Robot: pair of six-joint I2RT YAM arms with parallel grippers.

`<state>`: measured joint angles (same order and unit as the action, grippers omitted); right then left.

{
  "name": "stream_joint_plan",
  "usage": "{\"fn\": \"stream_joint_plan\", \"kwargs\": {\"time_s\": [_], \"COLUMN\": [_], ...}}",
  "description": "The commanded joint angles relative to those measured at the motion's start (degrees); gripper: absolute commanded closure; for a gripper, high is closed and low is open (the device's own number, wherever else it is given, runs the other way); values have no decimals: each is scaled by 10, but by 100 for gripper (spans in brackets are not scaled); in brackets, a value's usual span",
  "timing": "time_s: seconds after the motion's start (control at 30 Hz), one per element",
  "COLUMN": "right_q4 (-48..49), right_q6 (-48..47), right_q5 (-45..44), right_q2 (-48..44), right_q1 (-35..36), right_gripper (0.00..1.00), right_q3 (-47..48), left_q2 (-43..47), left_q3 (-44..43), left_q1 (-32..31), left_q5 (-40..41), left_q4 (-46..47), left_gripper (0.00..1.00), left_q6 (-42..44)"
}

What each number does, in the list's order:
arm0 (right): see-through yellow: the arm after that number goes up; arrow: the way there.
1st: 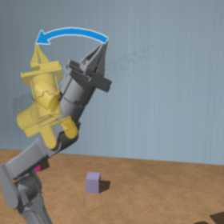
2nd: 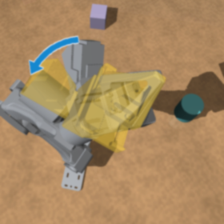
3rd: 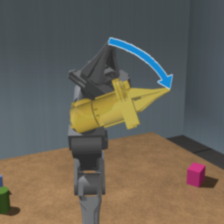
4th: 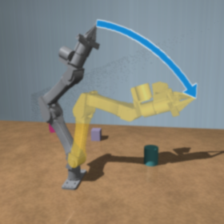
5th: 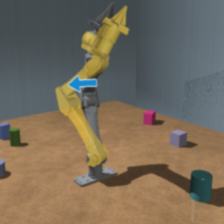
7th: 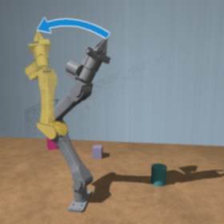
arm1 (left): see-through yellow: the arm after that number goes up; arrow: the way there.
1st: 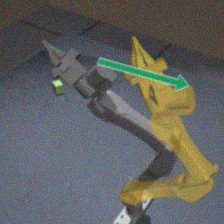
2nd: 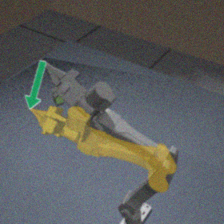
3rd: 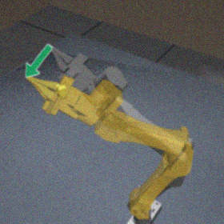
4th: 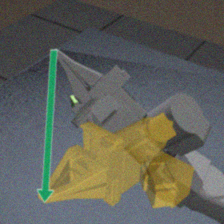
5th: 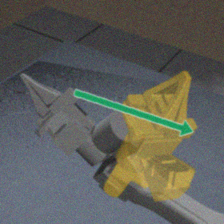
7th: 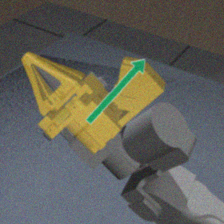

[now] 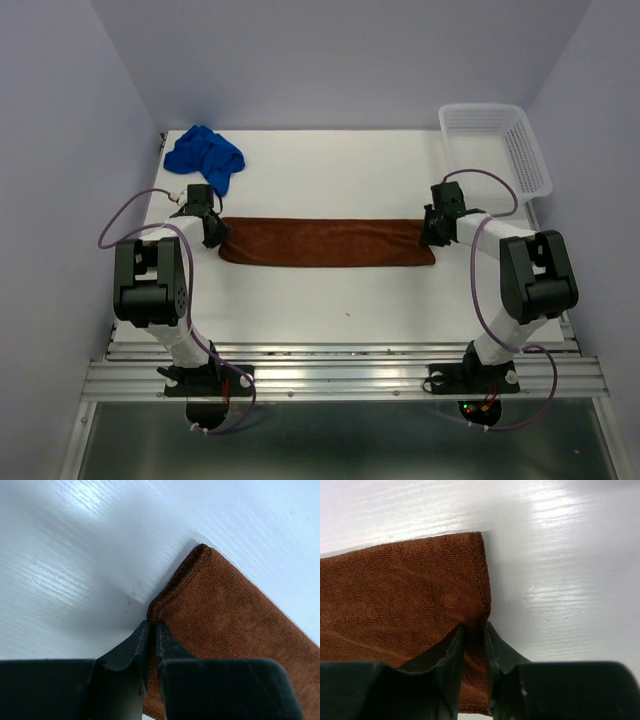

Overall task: Roll the towels
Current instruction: Fold the towel

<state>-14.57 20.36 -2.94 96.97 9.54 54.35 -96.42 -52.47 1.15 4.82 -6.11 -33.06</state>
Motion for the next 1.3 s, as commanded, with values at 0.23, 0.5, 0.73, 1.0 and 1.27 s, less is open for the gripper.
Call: {"fn": "stream_joint_plan", "kwargs": {"time_s": [0.23, 0.5, 0.73, 1.0, 1.27], "right_q4": [-45, -127, -177, -201, -218], "right_q6": [23, -15, -44, -70, -57], "right_q5": [-121, -220, -213, -111, -60], "right_q2": [-4, -40, -68, -108, -113], "right_q1": [11, -7, -8, -8, 40], "right_gripper": [99, 99, 99, 99, 99], "right_q3": [5, 65, 105, 151, 183], "left_q2": [-11, 2, -15, -14, -3], "left_q3": [46, 51, 29, 16, -4], "left_q1": [-26, -116, -174, -178, -182], "left_q5": [-22, -20, -23, 7, 77], "left_q4": [-25, -24, -24, -54, -121], "left_gripper": [83, 83, 83, 83, 78], "left_q6": [11, -31, -61, -72, -79]}}
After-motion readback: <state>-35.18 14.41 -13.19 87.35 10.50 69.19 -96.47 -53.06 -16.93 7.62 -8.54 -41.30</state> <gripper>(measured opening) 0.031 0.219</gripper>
